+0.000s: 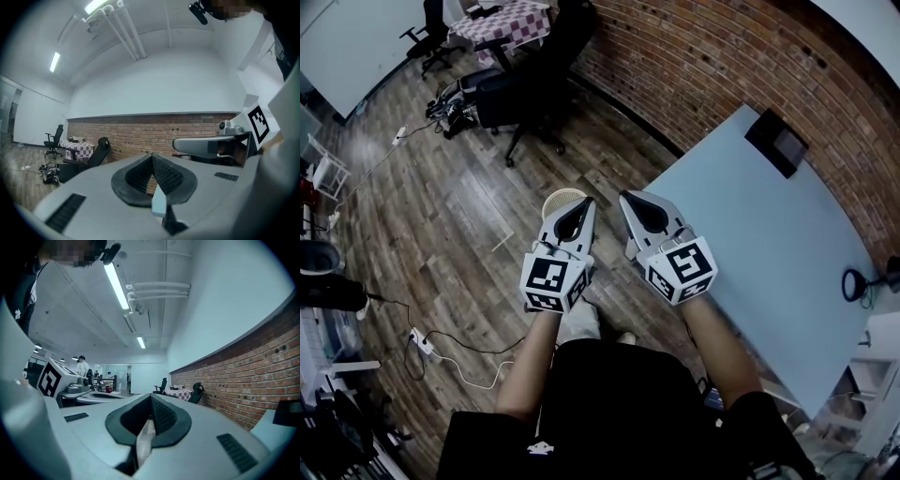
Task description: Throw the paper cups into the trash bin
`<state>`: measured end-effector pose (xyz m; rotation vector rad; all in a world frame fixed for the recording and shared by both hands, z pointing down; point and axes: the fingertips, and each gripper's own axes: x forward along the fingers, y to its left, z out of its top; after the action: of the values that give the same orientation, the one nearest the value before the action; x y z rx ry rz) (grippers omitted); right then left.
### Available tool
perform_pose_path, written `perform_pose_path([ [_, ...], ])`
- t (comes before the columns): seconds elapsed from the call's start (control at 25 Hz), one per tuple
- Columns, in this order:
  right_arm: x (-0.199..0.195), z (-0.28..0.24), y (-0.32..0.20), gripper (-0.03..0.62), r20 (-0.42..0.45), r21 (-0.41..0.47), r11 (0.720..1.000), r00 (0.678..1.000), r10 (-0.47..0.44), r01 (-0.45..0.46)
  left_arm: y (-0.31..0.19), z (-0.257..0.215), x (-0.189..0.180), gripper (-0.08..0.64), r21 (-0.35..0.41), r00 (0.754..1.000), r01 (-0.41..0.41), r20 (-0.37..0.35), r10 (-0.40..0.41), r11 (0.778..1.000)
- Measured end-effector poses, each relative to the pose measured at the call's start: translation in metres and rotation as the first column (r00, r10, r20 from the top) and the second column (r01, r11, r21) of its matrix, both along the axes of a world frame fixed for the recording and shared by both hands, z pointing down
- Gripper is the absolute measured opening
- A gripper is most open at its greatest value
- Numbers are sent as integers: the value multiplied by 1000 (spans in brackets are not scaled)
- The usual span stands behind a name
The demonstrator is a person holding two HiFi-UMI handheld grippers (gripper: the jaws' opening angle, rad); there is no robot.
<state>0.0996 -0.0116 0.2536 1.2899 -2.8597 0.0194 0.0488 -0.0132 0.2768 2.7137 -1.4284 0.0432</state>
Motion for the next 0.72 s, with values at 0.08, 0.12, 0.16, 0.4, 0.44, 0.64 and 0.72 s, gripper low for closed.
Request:
perform_pose_path([
  [0.08, 3, -2, 12, 3, 3, 4, 1000, 1000, 0, 0, 12, -2, 3, 8, 4, 1000, -1, -2, 1, 1000],
  [0.12, 4, -3, 18, 3, 5, 5, 1000, 1000, 0, 0, 18, -3, 4, 8, 7, 1000, -1, -3, 1, 1000],
  [0.16, 5, -3, 24, 3, 6, 6, 1000, 1000, 0, 0, 25, -4, 5, 8, 8, 1000, -2, -3, 2, 1000],
  [0.4, 9, -2, 51, 3, 15, 10, 1000, 1000, -1, 1, 55, -1, 10, 8, 7, 1000, -1, 6, 1, 1000],
  [0.44, 10, -2, 55, 3, 17, 10, 1000, 1000, -2, 2, 60, 0, 10, 8, 5, 1000, 0, 7, 0, 1000],
  [0.64, 8, -2, 76, 3, 21, 8, 1000, 1000, -12, 11, 81, -3, 9, 8, 9, 1000, 6, 13, -6, 1000],
  [0.72, 7, -1, 82, 3, 26, 3, 1000, 1000, -17, 17, 86, -4, 9, 8, 7, 1000, 12, 12, -12, 1000],
])
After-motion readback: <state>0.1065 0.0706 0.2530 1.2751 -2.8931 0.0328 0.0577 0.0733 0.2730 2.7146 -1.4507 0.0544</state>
